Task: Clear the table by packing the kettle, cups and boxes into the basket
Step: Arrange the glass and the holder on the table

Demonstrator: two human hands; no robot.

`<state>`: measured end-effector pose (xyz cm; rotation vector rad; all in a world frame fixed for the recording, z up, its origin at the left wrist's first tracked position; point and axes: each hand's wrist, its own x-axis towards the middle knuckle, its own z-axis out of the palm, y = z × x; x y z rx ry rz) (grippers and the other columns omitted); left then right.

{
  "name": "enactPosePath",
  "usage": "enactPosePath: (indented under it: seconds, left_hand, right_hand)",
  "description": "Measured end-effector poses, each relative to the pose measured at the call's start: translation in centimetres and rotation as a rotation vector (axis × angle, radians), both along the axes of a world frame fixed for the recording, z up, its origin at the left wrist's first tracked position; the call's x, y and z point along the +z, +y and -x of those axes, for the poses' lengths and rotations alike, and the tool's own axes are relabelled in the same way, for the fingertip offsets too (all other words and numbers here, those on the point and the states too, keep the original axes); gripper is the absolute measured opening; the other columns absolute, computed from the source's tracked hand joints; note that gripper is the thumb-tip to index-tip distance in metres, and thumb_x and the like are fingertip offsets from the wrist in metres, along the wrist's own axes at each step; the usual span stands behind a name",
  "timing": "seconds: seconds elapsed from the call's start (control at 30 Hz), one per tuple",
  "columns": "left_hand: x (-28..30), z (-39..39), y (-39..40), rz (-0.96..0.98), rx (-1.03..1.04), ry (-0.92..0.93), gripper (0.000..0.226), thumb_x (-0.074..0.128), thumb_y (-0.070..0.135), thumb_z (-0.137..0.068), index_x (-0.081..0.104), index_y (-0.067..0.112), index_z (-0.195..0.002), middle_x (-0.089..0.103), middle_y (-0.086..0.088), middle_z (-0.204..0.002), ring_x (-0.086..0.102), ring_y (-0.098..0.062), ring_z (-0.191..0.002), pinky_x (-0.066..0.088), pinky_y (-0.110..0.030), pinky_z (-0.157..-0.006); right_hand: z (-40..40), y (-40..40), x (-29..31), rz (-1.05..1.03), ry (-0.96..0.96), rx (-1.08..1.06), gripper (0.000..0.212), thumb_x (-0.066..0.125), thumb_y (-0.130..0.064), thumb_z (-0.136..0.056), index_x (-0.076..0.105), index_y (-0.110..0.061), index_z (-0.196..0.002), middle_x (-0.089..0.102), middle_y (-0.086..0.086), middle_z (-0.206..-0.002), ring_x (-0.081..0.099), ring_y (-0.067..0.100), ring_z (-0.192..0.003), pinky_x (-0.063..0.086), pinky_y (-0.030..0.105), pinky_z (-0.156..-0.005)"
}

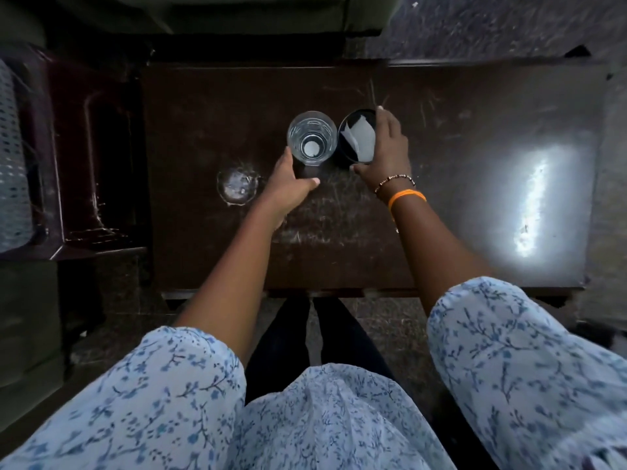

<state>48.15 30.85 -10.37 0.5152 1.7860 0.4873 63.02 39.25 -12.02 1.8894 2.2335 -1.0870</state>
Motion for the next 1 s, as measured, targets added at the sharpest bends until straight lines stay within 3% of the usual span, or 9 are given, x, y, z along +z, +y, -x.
enactPosePath:
  seconds: [0.23, 0.4, 0.53, 0.7, 0.9, 1.0]
  left_hand:
    - [0.8, -0.3, -0.5, 0.011, -0.075, -0.009, 0.090, 0.062, 0.013, -0.087, -0.002, 0.022, -0.150, 0.009, 0.001, -0.160, 0.018, -0.022, -0.145, 0.024, -0.043, -0.117]
    - [3.0, -0.4, -1.0, 0.018, -0.122, 0.044, 0.076, 0.056, 0.019, -0.091, 0.009, 0.017, -0.151, 0.027, -0.003, -0.154, 0.029, -0.024, -0.140, 0.031, -0.046, -0.114]
    - [6.6, -0.3, -1.7, -0.077, -0.196, 0.146, 0.070, 0.053, 0.022, -0.094, 0.012, 0.018, -0.150, 0.029, -0.002, -0.152, 0.031, -0.022, -0.139, 0.033, -0.039, -0.111]
    - [16.1, 1.1, 0.5, -0.520, -0.206, 0.401, 0.058, 0.048, 0.014, -0.094, 0.025, 0.019, -0.147, 0.029, 0.001, -0.152, 0.029, -0.014, -0.139, 0.020, -0.015, -0.104]
    - [32.5, 3.2, 4.8, -1.184, -0.156, 0.739, 0.049, 0.046, 0.003, -0.092, 0.035, 0.003, -0.140, 0.037, -0.014, -0.146, 0.033, -0.022, -0.138, 0.024, -0.023, -0.115]
    - [39.5, 3.9, 5.3, -1.382, -0.138, 0.871, 0.051, 0.043, 0.003, -0.093, 0.032, 0.002, -0.142, 0.033, -0.015, -0.150, 0.024, -0.023, -0.143, 0.012, -0.010, -0.115]
  right_hand:
    - [0.9, -0.8, 0.0, -0.037, 0.053, -0.183, 0.087, 0.073, -0.013, -0.076, 0.020, -0.005, -0.144, 0.020, 0.012, -0.153, 0.033, 0.031, -0.134, 0.026, 0.031, -0.110]
    - [0.4, -1.2, 1.9, -0.049, 0.094, -0.149, 0.078, 0.068, -0.005, -0.079, 0.024, -0.001, -0.143, 0.020, 0.015, -0.154, 0.021, 0.026, -0.143, 0.015, 0.025, -0.116]
    - [0.6, -1.9, 6.5, -0.113, 0.206, -0.125, 0.070, 0.066, -0.001, -0.079, 0.032, 0.002, -0.139, 0.027, 0.017, -0.151, 0.024, 0.025, -0.143, 0.013, 0.021, -0.114]
    - [3.0, -0.8, 16.9, -0.351, 0.374, -0.061, 0.058, 0.060, -0.008, -0.086, 0.036, -0.001, -0.138, 0.033, 0.015, -0.150, 0.030, 0.024, -0.141, 0.017, 0.017, -0.111]
    - [6.9, 0.9, 33.7, -0.787, 0.569, -0.004, 0.057, 0.055, -0.016, -0.090, 0.032, -0.003, -0.140, 0.032, 0.014, -0.150, 0.031, 0.021, -0.139, 0.013, 0.003, -0.107]
    - [8.1, 0.8, 40.7, -0.992, 0.609, 0.041, 0.057, 0.052, -0.019, -0.091, 0.030, -0.006, -0.141, 0.031, 0.012, -0.151, 0.029, 0.021, -0.141, 0.018, 0.011, -0.111]
